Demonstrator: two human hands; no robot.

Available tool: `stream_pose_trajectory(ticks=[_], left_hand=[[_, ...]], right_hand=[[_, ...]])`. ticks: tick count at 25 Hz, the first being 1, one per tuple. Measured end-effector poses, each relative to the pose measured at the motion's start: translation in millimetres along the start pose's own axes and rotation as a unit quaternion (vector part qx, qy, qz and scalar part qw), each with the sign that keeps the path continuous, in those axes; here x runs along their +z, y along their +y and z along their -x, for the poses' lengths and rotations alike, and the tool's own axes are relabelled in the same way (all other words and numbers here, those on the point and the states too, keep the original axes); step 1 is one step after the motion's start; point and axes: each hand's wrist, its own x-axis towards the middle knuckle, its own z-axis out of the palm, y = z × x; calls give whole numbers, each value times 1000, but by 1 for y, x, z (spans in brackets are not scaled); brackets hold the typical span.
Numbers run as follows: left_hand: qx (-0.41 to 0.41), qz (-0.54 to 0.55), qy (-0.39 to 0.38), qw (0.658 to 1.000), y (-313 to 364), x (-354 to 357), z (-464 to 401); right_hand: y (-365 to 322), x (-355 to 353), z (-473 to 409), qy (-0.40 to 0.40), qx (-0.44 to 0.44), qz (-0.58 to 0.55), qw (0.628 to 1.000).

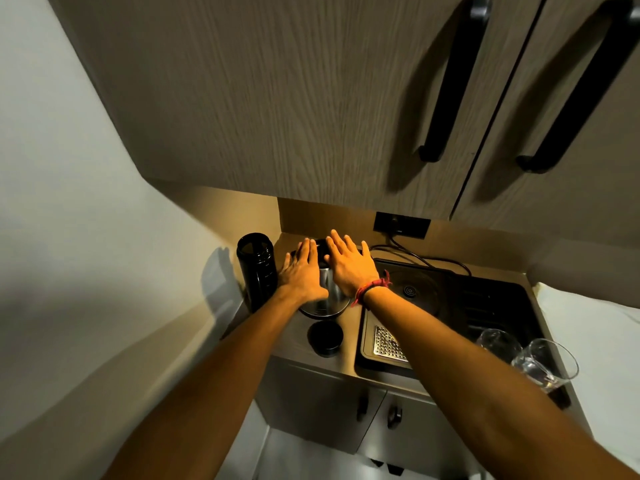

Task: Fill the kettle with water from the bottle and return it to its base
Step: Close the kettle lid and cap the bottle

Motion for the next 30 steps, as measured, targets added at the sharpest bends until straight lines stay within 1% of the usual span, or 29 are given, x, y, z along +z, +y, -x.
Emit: stream_pose_trajectory(ticks=[2, 3, 4, 5, 6, 7, 8, 10, 11, 12, 13, 15, 17, 19, 21, 23, 27, 30], left_hand=[[8, 34, 10, 999, -4, -1, 5], [11, 49, 38, 998, -7, 3, 12], [14, 62, 83, 995, -9, 11, 22], [22, 68, 129, 989, -13, 21, 33], [36, 64, 161, 984, -16, 33, 46], [56, 50, 177, 981, -18, 46, 58], [72, 34, 176, 981, -22, 59, 69], [91, 11, 148, 985, -31, 78, 87], [100, 8, 136, 986, -35, 83, 94], [108, 7, 130, 986, -41, 86, 100], [112, 4, 137, 984, -47, 86, 106], [90, -12, 187, 978, -60, 81, 117], [2, 13, 241, 970, -76, 73, 125], [-86, 60, 261, 960, -88, 65, 126], [-123, 110, 270, 949, -94, 53, 124], [-126, 165, 268, 941, -95, 40, 118], [-130, 258, 243, 926, -90, 19, 106], [-119, 277, 253, 919, -93, 13, 104]], right_hand=[[-3, -1, 11, 43, -5, 22, 999], [-5, 3, 21, 85, -23, 44, 995], [-7, 13, 35, 124, -52, 70, 988], [-9, 27, 48, 152, -84, 89, 981], [-11, 43, 62, 157, -113, 96, 976], [-13, 58, 74, 127, -132, 90, 979], [-16, 70, 84, 66, -135, 77, 986], [-20, 87, 97, -78, -118, 61, 988], [-20, 92, 99, -117, -119, 62, 984], [-21, 92, 99, -123, -127, 56, 983], [-23, 87, 97, -107, -136, 47, 984], [-28, 66, 86, -33, -162, 32, 986], [-38, 36, 70, 51, -180, 4, 982], [-52, 5, 50, 100, -160, -68, 980], [-75, -25, 27, 98, -119, -163, 975], [-95, -52, 5, 75, -112, -211, 968], [-121, -71, -17, 6, -163, -157, 974], [-128, -74, -22, -6, -194, -125, 973]])
